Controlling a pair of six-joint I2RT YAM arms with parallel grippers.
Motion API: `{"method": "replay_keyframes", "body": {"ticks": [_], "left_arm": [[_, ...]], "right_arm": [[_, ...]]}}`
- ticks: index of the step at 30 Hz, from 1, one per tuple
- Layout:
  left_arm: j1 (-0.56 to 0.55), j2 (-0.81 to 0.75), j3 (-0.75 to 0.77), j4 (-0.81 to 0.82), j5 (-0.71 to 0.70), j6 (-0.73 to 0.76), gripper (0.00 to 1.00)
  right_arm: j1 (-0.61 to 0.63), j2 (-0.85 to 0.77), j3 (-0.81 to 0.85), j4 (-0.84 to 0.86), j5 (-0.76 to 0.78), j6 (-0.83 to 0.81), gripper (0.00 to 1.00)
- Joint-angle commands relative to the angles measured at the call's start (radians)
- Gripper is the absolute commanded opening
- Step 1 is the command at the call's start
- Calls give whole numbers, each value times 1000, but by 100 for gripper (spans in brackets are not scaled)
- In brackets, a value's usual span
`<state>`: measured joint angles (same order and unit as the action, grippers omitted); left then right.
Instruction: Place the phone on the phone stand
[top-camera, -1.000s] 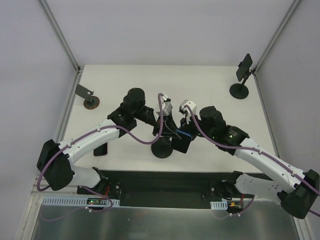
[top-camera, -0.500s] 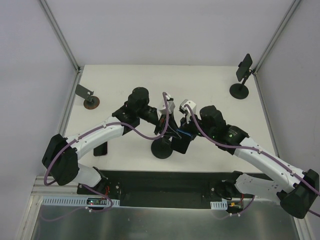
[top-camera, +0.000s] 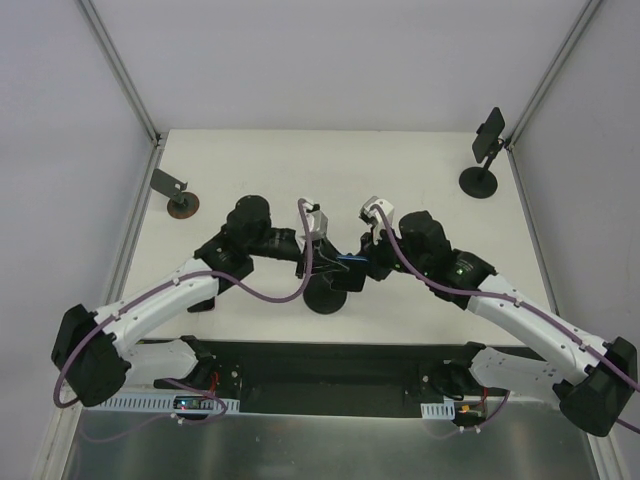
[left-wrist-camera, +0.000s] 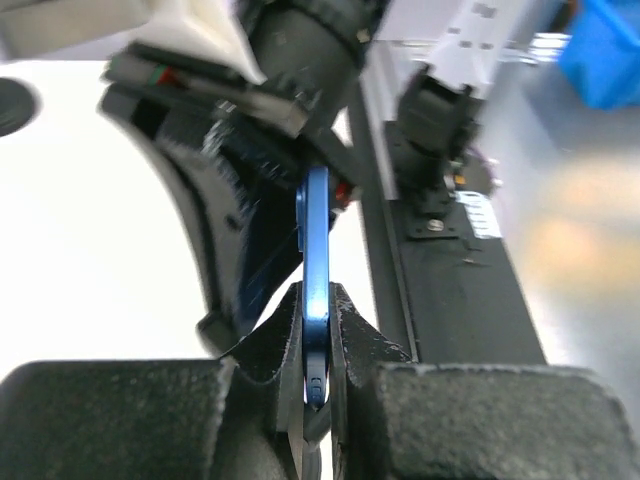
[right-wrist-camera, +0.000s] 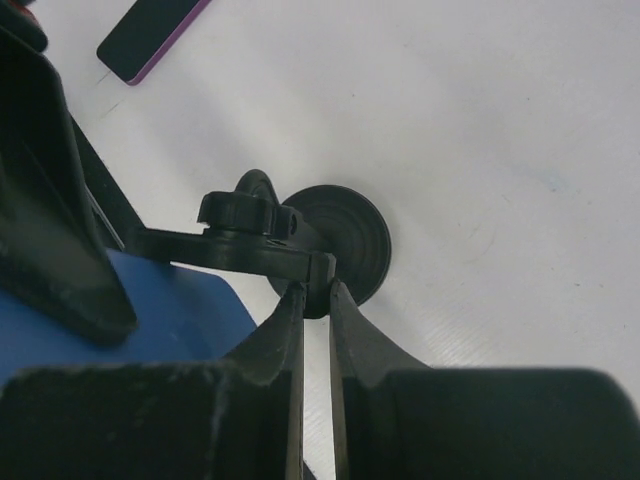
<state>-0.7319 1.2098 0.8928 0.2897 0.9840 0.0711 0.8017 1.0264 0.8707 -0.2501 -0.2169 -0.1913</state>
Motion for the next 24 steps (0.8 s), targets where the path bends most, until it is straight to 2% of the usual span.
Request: {"method": "replay_keyframes", "body": {"ticks": [1, 2, 4, 5, 6, 7, 8, 9, 10, 11, 13, 14, 15, 16, 18, 21, 24], "left_arm": [[16, -194, -112, 49, -437, 13, 0], [11, -220, -132, 54, -606, 3, 0], [-30, -275, -169, 51, -784, -30, 0], [-62, -289, -178, 49, -888, -39, 0], [-113, -297, -190, 52, -1143, -42, 0], [-195, -293, -196, 71, -1232, -9, 0], [-240, -283, -201, 97, -1310, 4, 0], [-268, -268, -207, 121, -1488, 13, 0], [-303, -227, -207, 158, -1556, 16, 0], [-313, -208, -210, 179, -1615, 18, 0], [-325, -156, -232, 239, -1723, 28, 0], [-339, -141, -238, 296, -1763, 33, 0], [-345, -118, -244, 319, -1792, 29, 0], [-347, -110, -249, 344, -1815, 19, 0], [-350, -83, -243, 373, -1817, 12, 0], [-351, -72, -230, 382, -1802, 1, 0], [-363, -90, -244, 381, -1773, 2, 0]], "right_arm": [[11, 6, -19, -11, -1, 75, 1], [16, 4, -22, -3, 29, 107, 1], [39, -5, -32, 21, 103, 157, 1], [56, -15, -33, 32, 196, 188, 1], [104, -17, -32, 40, 267, 284, 1], [143, -20, -27, 38, 340, 335, 1], [187, -17, -18, 32, 542, 395, 1], [282, -14, -9, -29, 651, 568, 1], [327, -6, -1, -55, 742, 646, 1], [373, 17, 32, -99, 921, 750, 1], [526, 56, 92, -243, 1074, 957, 1], [581, 108, 129, -305, 1257, 1022, 1], [655, 142, 219, -442, 1313, 1077, 0], [677, 176, 264, -525, 1352, 1216, 1], [711, 263, 356, -637, 1404, 1262, 1], [743, 296, 360, -628, 1413, 1282, 1], [758, 244, 304, -513, 1397, 1183, 1]]}}
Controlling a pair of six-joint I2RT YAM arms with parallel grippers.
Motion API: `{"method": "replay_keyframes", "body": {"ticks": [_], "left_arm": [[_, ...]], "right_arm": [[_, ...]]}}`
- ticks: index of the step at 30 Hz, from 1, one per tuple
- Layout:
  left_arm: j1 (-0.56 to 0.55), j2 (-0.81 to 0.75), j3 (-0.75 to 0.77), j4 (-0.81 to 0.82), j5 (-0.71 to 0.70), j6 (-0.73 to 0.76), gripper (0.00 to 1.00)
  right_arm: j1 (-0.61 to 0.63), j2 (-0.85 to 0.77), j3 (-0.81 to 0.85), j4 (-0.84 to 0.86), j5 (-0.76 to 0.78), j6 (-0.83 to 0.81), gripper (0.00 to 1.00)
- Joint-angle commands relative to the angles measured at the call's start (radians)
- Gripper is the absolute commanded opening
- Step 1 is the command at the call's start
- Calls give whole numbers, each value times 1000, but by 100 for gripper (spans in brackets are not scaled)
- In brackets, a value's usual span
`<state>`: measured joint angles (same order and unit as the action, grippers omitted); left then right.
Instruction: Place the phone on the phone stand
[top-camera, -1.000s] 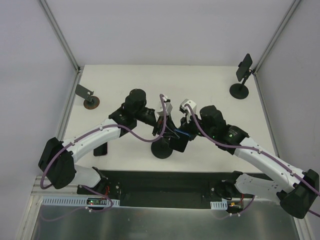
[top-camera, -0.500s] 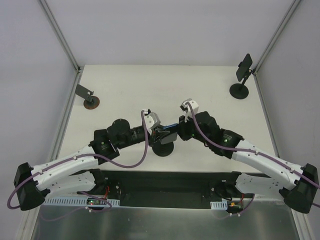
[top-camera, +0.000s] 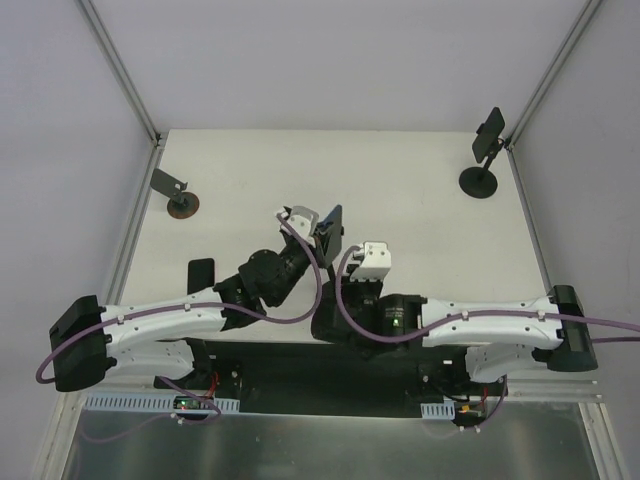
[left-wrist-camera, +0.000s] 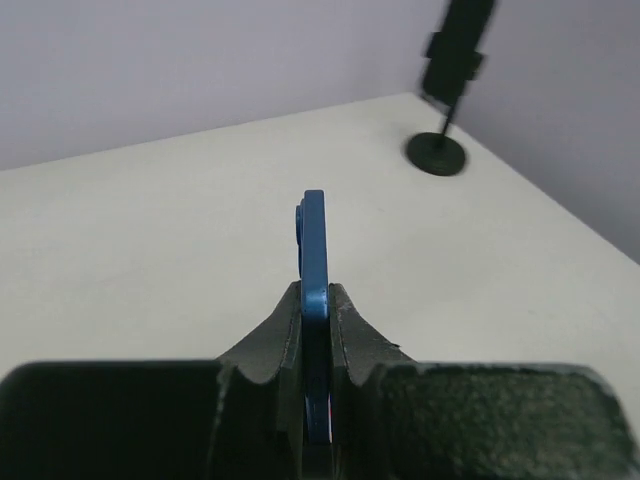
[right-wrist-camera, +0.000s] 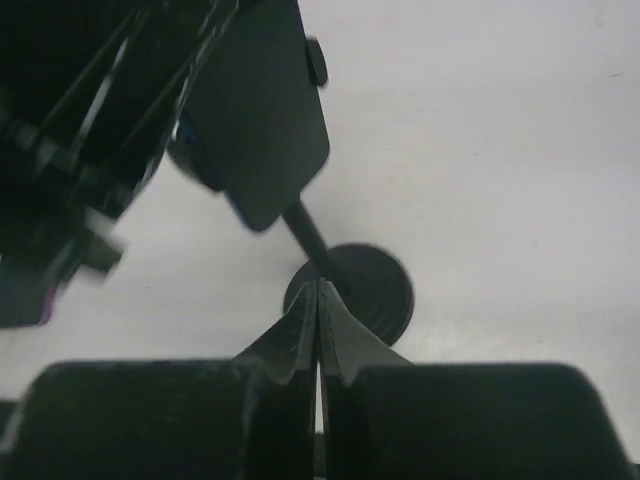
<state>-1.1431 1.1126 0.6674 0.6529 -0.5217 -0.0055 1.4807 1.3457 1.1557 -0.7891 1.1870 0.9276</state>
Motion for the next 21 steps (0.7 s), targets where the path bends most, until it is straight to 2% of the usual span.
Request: {"method": "replay_keyframes", "body": {"ticks": [1, 2, 3, 5, 6, 7, 10, 11, 13, 14, 17, 19, 21], "left_arm": [[48, -3, -26, 11, -244, 73, 0], [48, -17, -54, 4, -192, 61, 0], [48, -48, -72, 4, -146, 53, 0], [48, -80, -130, 1, -86, 23, 0], [48, -121, -153, 1, -5, 12, 0], [48, -141, -179, 28, 33, 7, 0], [48, -201, -244, 42, 198, -62, 0], [48, -209, -250, 42, 236, -70, 0], [48, -220, -253, 54, 385, -88, 0], [48, -220, -255, 83, 432, -96, 0], [48, -195, -227, 88, 629, -106, 0], [48, -178, -223, 86, 717, -106, 0], [48, -180, -233, 86, 742, -110, 0]], "right_arm": [[84, -123, -26, 48, -13, 36, 1], [93, -155, -57, 153, -47, -84, 2], [99, -193, -103, 236, -78, -190, 22], [99, -316, -223, 394, -179, -336, 42], [99, -357, -250, 404, -200, -410, 58], [92, -422, -273, 418, -222, -458, 66], [18, -538, -358, 409, -343, -617, 76], [-17, -565, -402, 453, -472, -669, 79], [-123, -632, -436, 476, -623, -797, 79], [-179, -652, -471, 516, -755, -837, 79], [-253, -694, -491, 542, -1025, -996, 79], [-278, -700, -481, 521, -1082, -1041, 79], [-287, -697, -464, 485, -1168, -1090, 80]]}}
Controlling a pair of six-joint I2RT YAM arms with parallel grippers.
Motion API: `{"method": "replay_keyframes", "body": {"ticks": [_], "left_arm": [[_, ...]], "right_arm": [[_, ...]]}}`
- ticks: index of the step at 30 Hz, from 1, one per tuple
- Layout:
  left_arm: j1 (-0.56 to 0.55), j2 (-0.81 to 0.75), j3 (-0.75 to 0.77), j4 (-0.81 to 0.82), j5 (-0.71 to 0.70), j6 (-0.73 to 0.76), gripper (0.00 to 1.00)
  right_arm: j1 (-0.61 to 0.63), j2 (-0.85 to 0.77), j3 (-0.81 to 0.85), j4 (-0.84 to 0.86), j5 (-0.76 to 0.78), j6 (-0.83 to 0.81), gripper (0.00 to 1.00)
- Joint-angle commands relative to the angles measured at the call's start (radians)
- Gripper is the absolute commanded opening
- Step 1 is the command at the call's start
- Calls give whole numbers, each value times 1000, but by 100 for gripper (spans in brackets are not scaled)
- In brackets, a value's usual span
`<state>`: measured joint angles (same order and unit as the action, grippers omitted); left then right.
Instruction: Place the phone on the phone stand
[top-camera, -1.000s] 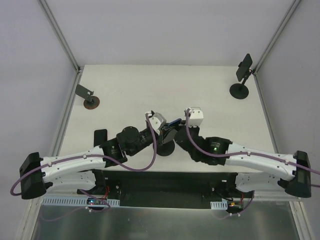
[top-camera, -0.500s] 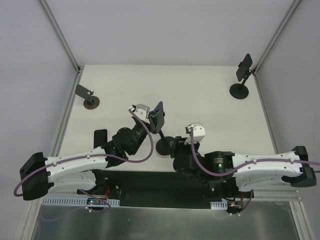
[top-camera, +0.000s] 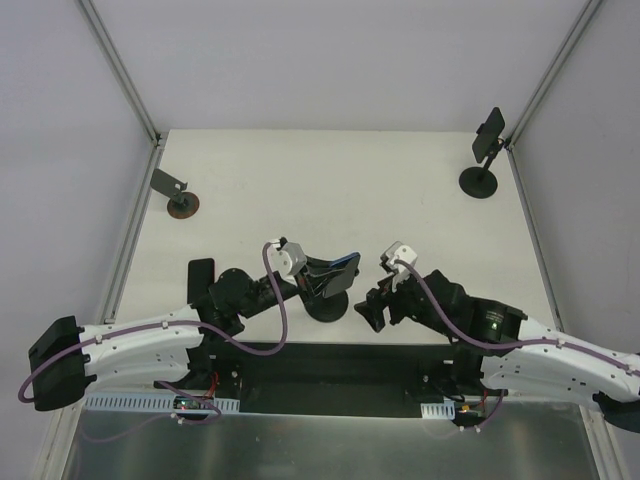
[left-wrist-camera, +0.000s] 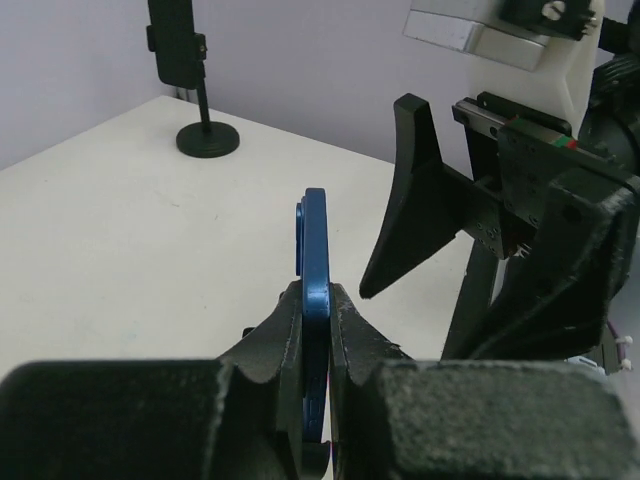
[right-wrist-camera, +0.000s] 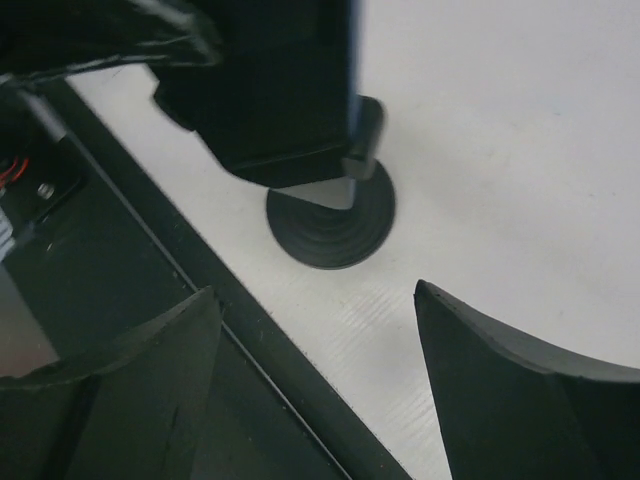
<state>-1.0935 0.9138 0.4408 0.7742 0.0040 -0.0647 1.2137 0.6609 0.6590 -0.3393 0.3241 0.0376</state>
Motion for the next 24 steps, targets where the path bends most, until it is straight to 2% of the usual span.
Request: {"method": "replay_keyframes", "body": {"ticks": [1, 10, 13, 14, 15, 17, 19, 24], "left_arm": [[-2, 14, -13, -35, 228, -56, 0], [0, -56, -28, -125, 234, -102, 0], [0, -95, -13, -177, 191, -132, 31], [0, -105, 5, -222, 186, -142, 45], [0, -127, 16, -242, 183, -165, 50], [0, -150, 54, -330, 166, -196, 58], [0, -184, 75, -390, 165, -219, 62], [0, -277, 134, -567, 188, -231, 66]], "right_arm": [[-22, -6, 53, 25, -345, -205, 80], [-63, 80, 152, -50, -404, -260, 83], [-109, 114, 197, -84, -424, -269, 83], [-135, 118, 214, -102, -430, -272, 83], [-147, 123, 220, -109, -434, -277, 83], [-189, 123, 234, -133, -436, -278, 83], [-213, 115, 246, -138, -514, -306, 84], [-249, 153, 303, -150, -669, -401, 84]]}}
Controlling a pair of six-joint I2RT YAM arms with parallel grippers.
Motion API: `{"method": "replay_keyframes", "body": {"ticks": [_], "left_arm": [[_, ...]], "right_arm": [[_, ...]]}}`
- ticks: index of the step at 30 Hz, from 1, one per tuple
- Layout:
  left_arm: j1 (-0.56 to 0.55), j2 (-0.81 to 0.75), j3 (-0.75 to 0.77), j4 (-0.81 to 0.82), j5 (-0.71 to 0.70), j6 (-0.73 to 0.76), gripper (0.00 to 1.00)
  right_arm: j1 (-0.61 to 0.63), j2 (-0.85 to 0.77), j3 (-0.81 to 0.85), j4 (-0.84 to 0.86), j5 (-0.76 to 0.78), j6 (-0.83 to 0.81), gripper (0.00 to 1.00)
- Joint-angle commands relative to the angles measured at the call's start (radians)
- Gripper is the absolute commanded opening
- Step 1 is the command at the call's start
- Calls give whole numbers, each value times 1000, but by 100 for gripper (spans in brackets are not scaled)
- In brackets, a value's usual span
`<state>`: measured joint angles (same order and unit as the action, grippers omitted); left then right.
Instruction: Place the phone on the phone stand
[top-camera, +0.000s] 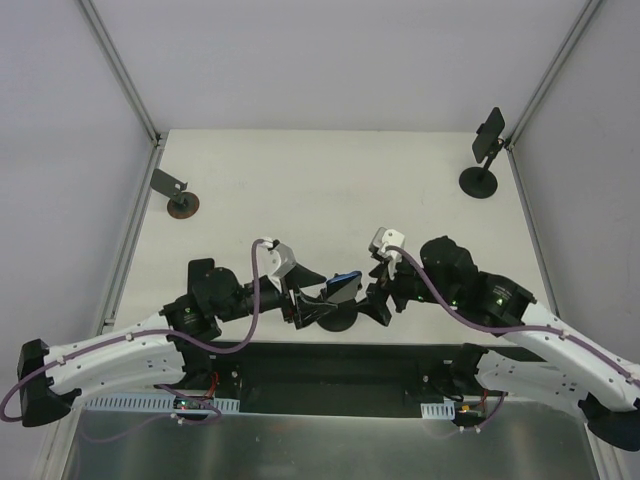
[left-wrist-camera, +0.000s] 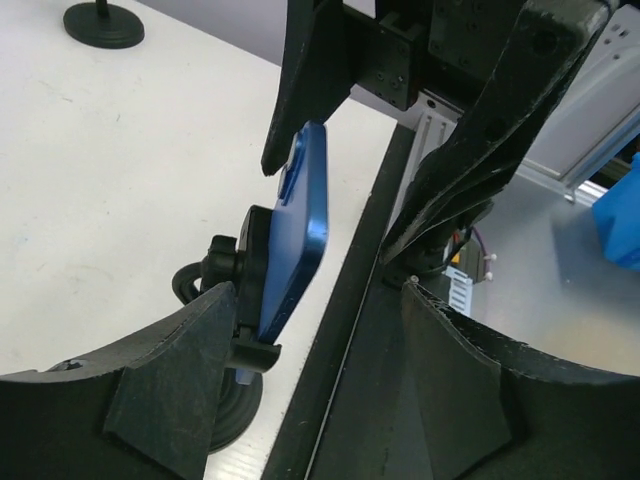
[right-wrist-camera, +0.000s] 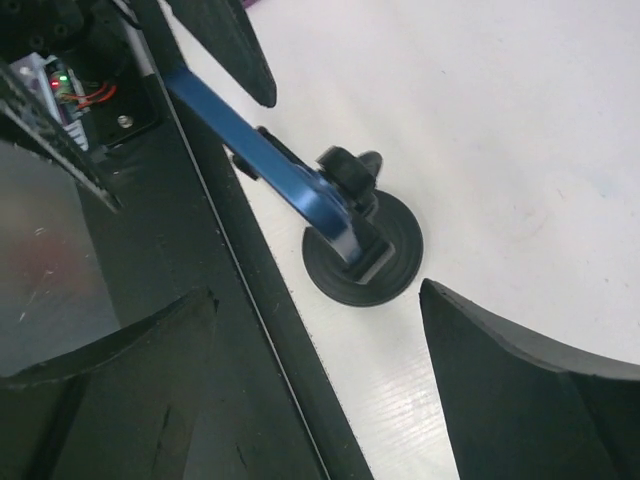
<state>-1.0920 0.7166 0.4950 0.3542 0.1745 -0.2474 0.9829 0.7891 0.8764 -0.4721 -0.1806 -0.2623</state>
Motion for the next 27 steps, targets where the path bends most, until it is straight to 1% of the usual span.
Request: {"method": "replay_keyframes", "body": {"ticks": [1, 4, 7, 9, 12, 14, 16, 19, 21, 22, 23, 27], "left_arm": [[-2, -97, 77, -152, 20, -58, 66], [-2, -169, 47, -150, 28, -121, 66], [-2, -227, 8, -162, 68, -132, 65], [-2, -252, 7, -188, 47, -142, 65], [-2, -269, 8, -199, 60, -156, 65], [-2, -267, 7, -201, 63, -165, 64], [-2, -260, 1, -192, 77, -184, 63], [-2, -240, -6, -187, 63, -161, 63], [-2, -217, 19, -198, 49, -148, 64], [-2, -207, 27, -199, 56, -145, 64], [-2, -198, 45, -199, 65, -138, 64], [-2, -157, 62, -204, 75, -135, 63]], "right_arm": [[-20, 56, 108, -23, -196, -118, 84], [-26, 119, 140, -25, -253, -172, 79], [-26, 154, 161, 9, -308, -202, 72], [-29, 174, 173, 29, -324, -206, 64], [-29, 214, 184, 21, -339, -213, 51], [-29, 219, 174, 47, -312, -197, 43], [-27, 210, 156, 62, -310, -189, 42], [-33, 185, 106, 144, -277, -186, 39], [-43, 199, 116, 153, -273, -175, 27], [-43, 203, 124, 151, -270, -173, 18], [-44, 206, 124, 153, -263, -169, 1], [-47, 193, 107, 161, -139, -134, 1]]}}
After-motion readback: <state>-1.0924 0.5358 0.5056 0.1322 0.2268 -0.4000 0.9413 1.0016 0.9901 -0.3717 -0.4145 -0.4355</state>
